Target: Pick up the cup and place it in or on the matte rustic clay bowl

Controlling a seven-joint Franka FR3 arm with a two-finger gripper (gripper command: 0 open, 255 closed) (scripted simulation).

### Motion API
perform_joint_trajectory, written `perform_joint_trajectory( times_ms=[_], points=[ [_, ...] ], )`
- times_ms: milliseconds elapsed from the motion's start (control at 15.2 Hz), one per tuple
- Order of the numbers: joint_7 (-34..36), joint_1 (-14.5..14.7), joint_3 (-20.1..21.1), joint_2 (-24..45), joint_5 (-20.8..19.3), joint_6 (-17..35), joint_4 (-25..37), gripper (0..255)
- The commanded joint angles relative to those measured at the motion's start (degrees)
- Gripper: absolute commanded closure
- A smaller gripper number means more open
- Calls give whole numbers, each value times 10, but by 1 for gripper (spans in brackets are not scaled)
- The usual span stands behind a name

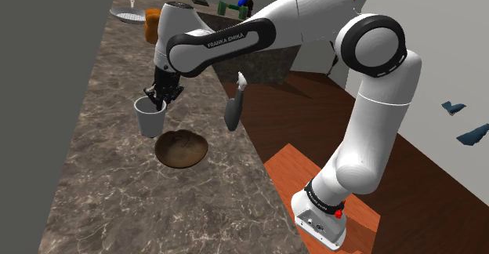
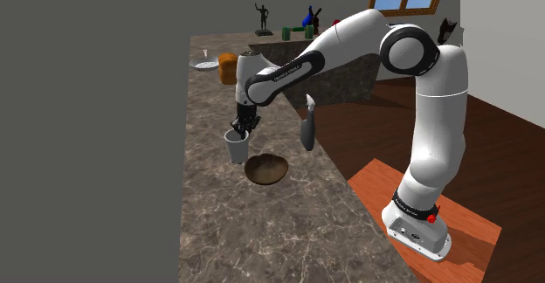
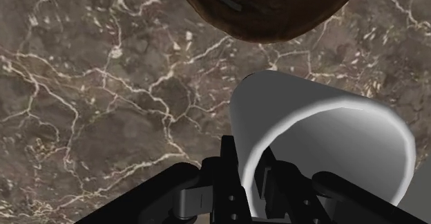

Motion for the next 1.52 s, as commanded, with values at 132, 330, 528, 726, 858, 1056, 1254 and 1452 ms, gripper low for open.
perform_joint_trajectory(
  times_ms=[132,330,528,726,858,1056,1254,1452],
  points=[
    [-1,0,1,-3,1,-6,3,255],
    [-3,-2,2,-14,6,-26,13,255],
    [-4,-3,4,-23,9,-47,25,255],
    [-5,-4,5,-31,13,-67,38,255],
    [-6,-4,6,-36,14,-81,47,255],
    [-7,-5,6,-43,17,-102,61,255],
    [-8,-5,7,-48,19,-124,78,255],
    [-8,-5,8,-53,21,-145,95,255]
  ],
)
